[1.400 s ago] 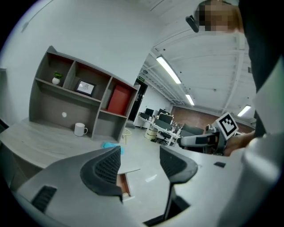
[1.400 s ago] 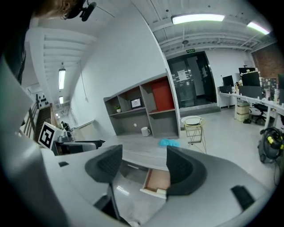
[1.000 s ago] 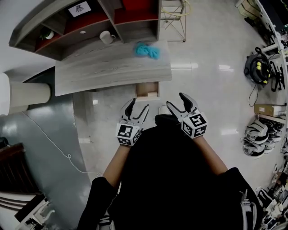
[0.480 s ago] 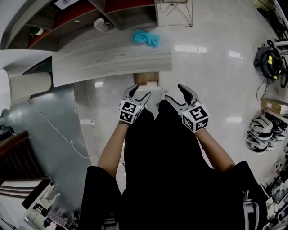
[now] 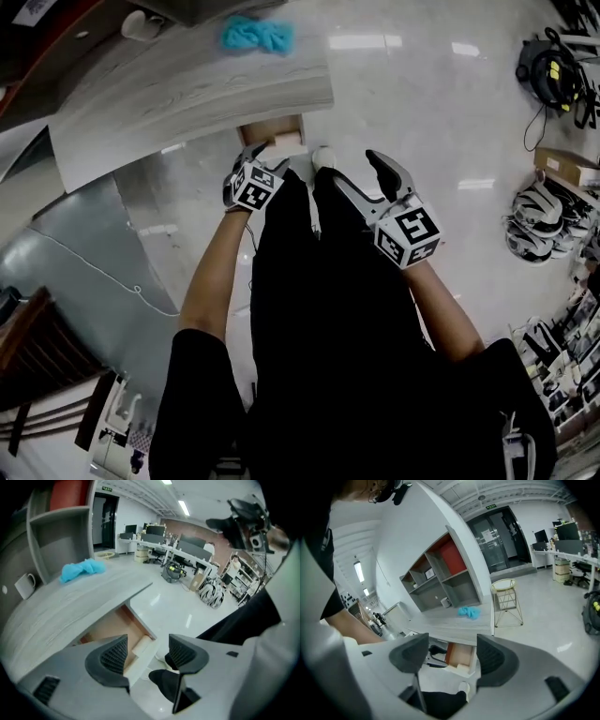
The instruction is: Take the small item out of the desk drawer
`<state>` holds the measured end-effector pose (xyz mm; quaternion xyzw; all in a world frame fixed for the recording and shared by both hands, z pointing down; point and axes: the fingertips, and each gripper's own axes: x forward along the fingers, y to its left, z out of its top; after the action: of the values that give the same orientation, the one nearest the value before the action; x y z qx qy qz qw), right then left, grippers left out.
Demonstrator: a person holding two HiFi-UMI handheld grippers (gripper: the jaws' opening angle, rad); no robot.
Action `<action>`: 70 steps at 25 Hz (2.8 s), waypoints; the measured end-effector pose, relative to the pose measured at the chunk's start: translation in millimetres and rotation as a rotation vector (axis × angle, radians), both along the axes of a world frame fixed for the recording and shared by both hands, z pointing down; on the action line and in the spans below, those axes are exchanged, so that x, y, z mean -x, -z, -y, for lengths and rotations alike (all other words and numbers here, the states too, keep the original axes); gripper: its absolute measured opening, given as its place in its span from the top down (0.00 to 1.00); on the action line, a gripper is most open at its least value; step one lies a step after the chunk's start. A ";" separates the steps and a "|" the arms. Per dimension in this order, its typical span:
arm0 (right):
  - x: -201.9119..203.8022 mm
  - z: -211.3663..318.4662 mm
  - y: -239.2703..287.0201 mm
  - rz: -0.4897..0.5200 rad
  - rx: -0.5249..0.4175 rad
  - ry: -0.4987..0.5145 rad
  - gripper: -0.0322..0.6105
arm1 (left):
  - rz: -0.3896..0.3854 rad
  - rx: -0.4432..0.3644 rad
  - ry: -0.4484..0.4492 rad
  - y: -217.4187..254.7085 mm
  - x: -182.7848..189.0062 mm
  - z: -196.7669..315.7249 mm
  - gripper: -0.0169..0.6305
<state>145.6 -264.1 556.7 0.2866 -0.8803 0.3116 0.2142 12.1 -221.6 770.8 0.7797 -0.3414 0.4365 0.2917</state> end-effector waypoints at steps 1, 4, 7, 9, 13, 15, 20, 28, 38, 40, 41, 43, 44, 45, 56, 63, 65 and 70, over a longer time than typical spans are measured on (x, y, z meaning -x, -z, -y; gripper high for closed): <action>0.0 -2.6 -7.0 -0.003 0.005 0.008 0.47 | 0.020 0.019 -0.012 -13.7 0.9 0.0 0.58; 4.3 -19.4 -29.9 -0.007 0.039 0.038 0.47 | 0.026 0.051 -0.022 -44.1 -3.9 2.1 0.58; 13.6 -30.7 -48.3 -0.007 0.073 0.061 0.47 | 0.034 0.067 -0.053 -69.8 -6.1 9.7 0.58; 19.0 -34.7 -57.3 -0.009 0.081 0.075 0.47 | 0.051 0.082 -0.090 -87.0 -4.9 14.3 0.58; 19.3 -39.9 -72.6 -0.009 0.107 0.068 0.47 | 0.027 0.119 -0.076 -107.6 -11.5 19.0 0.58; 12.6 -37.6 -82.1 -0.004 0.136 0.027 0.47 | 0.013 0.138 -0.063 -117.3 -17.9 16.9 0.58; 5.7 -25.3 -96.5 0.013 0.142 -0.012 0.46 | -0.009 0.168 -0.078 -144.5 -27.2 17.1 0.58; 3.7 -31.2 -119.8 0.009 0.180 -0.027 0.45 | 0.048 0.195 -0.194 -172.1 -27.6 25.4 0.58; -2.5 -35.9 -131.9 0.004 0.213 -0.082 0.46 | 0.052 0.207 -0.202 -187.9 -33.8 29.8 0.58; -1.6 -34.7 -133.4 0.002 0.213 -0.092 0.46 | 0.056 0.198 -0.227 -188.4 -32.4 30.3 0.58; -1.9 -33.8 -134.4 0.000 0.211 -0.099 0.47 | 0.061 0.192 -0.242 -188.6 -31.7 30.7 0.59; -3.7 -32.6 -135.9 -0.003 0.209 -0.114 0.49 | 0.083 0.174 -0.280 -189.3 -30.8 31.6 0.61; -4.3 -33.0 -136.2 -0.005 0.210 -0.120 0.49 | 0.093 0.168 -0.297 -189.4 -30.7 31.7 0.62; -4.3 -33.9 -136.3 -0.006 0.213 -0.124 0.49 | 0.095 0.168 -0.312 -189.2 -30.8 31.2 0.62; -10.5 -42.9 -142.2 -0.014 0.227 -0.161 0.49 | 0.158 0.174 -0.472 -193.9 -28.4 26.3 0.67; -11.5 -47.6 -143.1 -0.029 0.227 -0.151 0.49 | 0.179 0.211 -0.597 -191.0 -37.0 18.5 0.80; -12.6 -45.4 -143.2 -0.028 0.225 -0.160 0.49 | 0.174 0.228 -0.605 -192.1 -37.0 19.3 0.80; -14.4 -46.3 -146.2 -0.031 0.227 -0.173 0.49 | 0.150 0.278 -0.578 -194.5 -37.3 18.5 0.80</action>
<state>160.0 -217.9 703.0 0.3402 -0.8079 0.4220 0.2314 49.4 -240.1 965.3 0.7627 -0.0640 0.5998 0.2333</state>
